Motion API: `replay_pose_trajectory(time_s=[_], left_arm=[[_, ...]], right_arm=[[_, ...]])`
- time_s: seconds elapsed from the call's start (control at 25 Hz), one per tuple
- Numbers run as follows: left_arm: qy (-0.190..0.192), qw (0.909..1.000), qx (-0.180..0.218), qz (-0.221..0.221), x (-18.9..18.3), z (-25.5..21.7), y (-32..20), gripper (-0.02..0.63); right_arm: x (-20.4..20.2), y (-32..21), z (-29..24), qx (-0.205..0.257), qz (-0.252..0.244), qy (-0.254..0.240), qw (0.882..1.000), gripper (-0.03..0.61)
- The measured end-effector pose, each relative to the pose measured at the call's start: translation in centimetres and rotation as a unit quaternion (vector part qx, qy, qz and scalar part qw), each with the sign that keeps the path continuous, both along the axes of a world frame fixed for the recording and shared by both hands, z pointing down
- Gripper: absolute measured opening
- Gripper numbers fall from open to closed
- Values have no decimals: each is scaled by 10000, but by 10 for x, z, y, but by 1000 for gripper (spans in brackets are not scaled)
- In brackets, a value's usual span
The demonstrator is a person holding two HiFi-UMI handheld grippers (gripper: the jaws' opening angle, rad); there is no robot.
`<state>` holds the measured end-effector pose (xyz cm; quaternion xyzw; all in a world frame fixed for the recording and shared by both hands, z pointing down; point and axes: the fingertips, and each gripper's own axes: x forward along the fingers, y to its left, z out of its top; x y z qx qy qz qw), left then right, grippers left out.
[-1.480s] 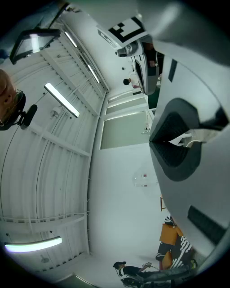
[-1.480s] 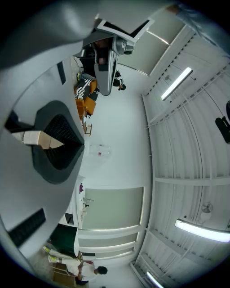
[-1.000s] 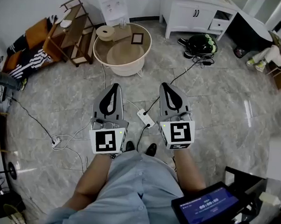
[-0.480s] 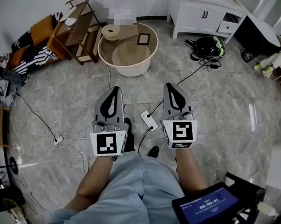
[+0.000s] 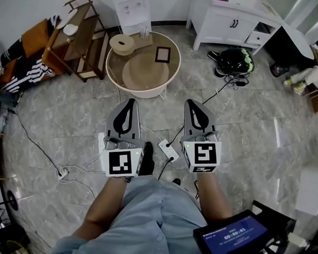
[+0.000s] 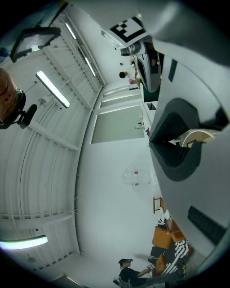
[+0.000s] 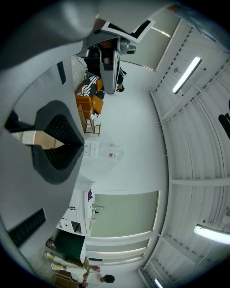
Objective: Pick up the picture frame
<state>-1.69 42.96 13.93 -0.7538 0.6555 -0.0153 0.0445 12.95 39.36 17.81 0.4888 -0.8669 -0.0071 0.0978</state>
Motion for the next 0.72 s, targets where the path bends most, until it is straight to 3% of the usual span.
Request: replay_pose_trajectory(time_s=[0.24, 0.44, 0.72], left_arm=[[-87, 9997, 43, 240, -62, -4, -83, 11], [-118, 9992, 171, 328, -103, -12, -126, 11], [-52, 9988, 168, 450, -111, -11, -151, 11]], right_arm=[[-65, -75, -7, 63, 131, -6, 9999, 14], [-95, -115, -22, 233, 311, 23, 9992, 14], [-99, -138, -29, 312, 471, 181, 9982, 14]])
